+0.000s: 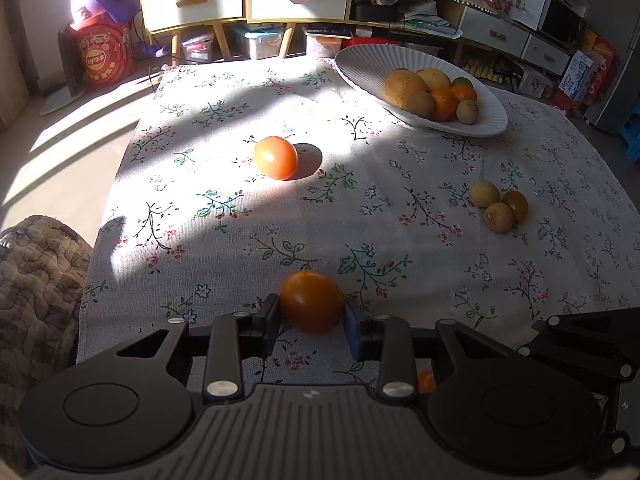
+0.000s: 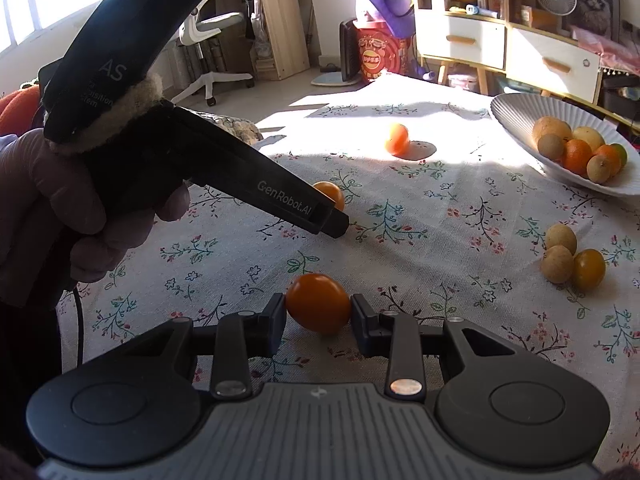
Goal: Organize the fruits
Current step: 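Grasp an orange tomato with the left tool while the right tool grasps another, then carry both orange fruits toward the white plate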
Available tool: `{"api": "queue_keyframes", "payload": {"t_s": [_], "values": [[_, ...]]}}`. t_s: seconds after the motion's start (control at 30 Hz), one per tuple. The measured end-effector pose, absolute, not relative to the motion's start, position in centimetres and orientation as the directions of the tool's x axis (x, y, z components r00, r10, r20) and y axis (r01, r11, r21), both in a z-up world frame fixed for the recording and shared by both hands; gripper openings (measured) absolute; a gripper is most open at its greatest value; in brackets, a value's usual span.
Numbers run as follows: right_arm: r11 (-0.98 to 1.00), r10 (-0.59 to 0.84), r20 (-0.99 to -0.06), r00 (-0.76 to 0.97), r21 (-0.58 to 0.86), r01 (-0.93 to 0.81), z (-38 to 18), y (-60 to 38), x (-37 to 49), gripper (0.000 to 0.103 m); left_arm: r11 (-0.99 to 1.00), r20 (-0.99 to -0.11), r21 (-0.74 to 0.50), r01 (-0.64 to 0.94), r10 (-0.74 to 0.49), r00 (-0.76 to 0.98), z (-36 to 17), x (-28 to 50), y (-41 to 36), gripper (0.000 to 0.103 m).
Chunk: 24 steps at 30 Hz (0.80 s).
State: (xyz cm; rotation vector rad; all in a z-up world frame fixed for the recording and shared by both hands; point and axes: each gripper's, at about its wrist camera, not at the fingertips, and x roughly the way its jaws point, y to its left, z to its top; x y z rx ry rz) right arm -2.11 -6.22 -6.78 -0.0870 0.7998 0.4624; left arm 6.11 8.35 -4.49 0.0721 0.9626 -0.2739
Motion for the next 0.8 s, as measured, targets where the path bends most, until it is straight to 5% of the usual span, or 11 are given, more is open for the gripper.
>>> {"api": "queue_keyframes", "payload": {"t_s": [0.8], "values": [[0.959,0.256,-0.668,0.698,0.087,-0.268,-4.8,-11.8,-0.1,0.032,0.944,-0.791,-0.048,0.326,-0.235,0.565,-3.5,6.9,4.1,0.02]]}}
